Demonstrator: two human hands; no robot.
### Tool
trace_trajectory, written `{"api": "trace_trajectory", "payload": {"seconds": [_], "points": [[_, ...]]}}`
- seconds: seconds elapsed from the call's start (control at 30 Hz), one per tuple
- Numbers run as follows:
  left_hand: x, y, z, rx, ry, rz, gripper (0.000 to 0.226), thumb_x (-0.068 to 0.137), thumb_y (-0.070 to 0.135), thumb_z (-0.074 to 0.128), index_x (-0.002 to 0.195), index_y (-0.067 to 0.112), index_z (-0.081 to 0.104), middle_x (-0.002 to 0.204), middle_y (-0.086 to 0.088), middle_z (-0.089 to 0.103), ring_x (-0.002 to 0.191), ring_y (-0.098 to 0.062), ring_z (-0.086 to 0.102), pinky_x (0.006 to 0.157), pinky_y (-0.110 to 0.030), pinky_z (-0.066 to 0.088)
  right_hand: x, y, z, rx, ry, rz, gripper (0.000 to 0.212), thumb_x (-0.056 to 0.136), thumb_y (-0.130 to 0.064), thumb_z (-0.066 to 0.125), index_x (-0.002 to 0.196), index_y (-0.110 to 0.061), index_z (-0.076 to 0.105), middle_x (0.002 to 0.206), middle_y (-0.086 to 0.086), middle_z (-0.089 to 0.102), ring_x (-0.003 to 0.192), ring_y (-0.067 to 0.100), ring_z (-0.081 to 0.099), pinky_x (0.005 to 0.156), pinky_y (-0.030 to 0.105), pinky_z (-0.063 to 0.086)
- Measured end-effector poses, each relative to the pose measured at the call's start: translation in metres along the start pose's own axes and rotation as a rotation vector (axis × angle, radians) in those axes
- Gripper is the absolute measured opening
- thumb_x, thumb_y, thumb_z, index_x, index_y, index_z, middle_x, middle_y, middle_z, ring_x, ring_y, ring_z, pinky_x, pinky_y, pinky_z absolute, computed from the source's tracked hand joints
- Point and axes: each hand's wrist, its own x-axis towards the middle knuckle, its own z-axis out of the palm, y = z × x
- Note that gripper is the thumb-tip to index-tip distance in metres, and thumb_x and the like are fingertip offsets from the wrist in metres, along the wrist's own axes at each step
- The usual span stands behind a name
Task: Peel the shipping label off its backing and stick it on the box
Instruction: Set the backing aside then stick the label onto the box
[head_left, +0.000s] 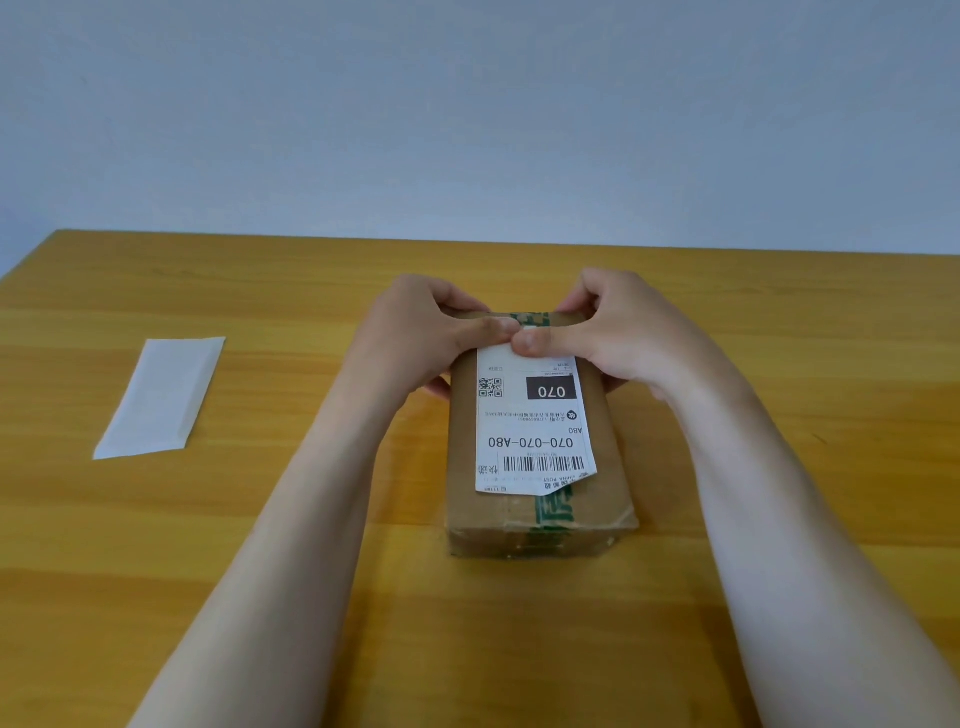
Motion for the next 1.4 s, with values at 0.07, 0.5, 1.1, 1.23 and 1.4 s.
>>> {"api": "trace_trajectory", "payload": {"seconds": [0.07,0.5,1.1,1.23,1.4], "points": [[0.0,0.0,0.001,-0.004,-0.001,-0.001,0.03,0.08,0.039,0.089,0.098,0.017,0.079,0.091,-0.001,0.079,0.075,-0.013,0.077,0.047,-0.029,0.057,0.001,0.001,0.0,0.019,0.008,-0.01,0.054,0.066,-0.047,0.096,0.091,-0.016,0.06,0.082,0.0,0.075,0.074,0.02,0.078,0.059,0.041,0.062],[-0.005,0.006,-0.006,0.214,0.165,0.079,0.062,0.087,0.063,0.073,0.138,0.029,0.063,0.127,0.011,0.066,0.115,-0.012,0.064,0.089,-0.034,0.052,-0.004,-0.004,-0.004,0.108,-0.189,-0.038,0.096,0.077,-0.056,0.086,0.159,-0.043,0.038,0.145,-0.019,0.055,0.114,0.001,0.064,0.085,0.029,0.052],[-0.008,0.007,-0.001,0.17,-0.083,0.04,0.087,0.071,0.043,0.094,0.147,0.028,0.054,0.126,0.003,0.067,0.101,-0.022,0.072,0.08,-0.05,0.066,0.002,0.007,-0.001,0.12,-0.251,-0.069,0.129,0.033,-0.056,0.099,0.148,-0.05,0.041,0.132,-0.021,0.057,0.107,0.013,0.074,0.092,0.045,0.063],[-0.006,0.006,0.0,0.133,-0.036,-0.001,0.066,0.074,0.041,0.093,0.132,0.031,0.063,0.113,0.005,0.071,0.091,-0.021,0.076,0.072,-0.05,0.067,0.002,0.006,0.001,0.134,-0.197,-0.057,0.103,0.053,-0.045,0.102,0.14,-0.045,0.047,0.13,-0.016,0.062,0.097,0.014,0.077,0.085,0.046,0.065],[-0.007,0.007,-0.001,0.134,-0.022,-0.037,0.053,0.073,0.041,0.093,0.118,0.031,0.066,0.106,0.002,0.071,0.086,-0.024,0.077,0.066,-0.051,0.067,0.002,0.005,0.003,0.111,-0.176,-0.047,0.089,0.059,-0.043,0.1,0.133,-0.042,0.05,0.128,-0.012,0.063,0.088,0.014,0.078,0.073,0.04,0.064]]}}
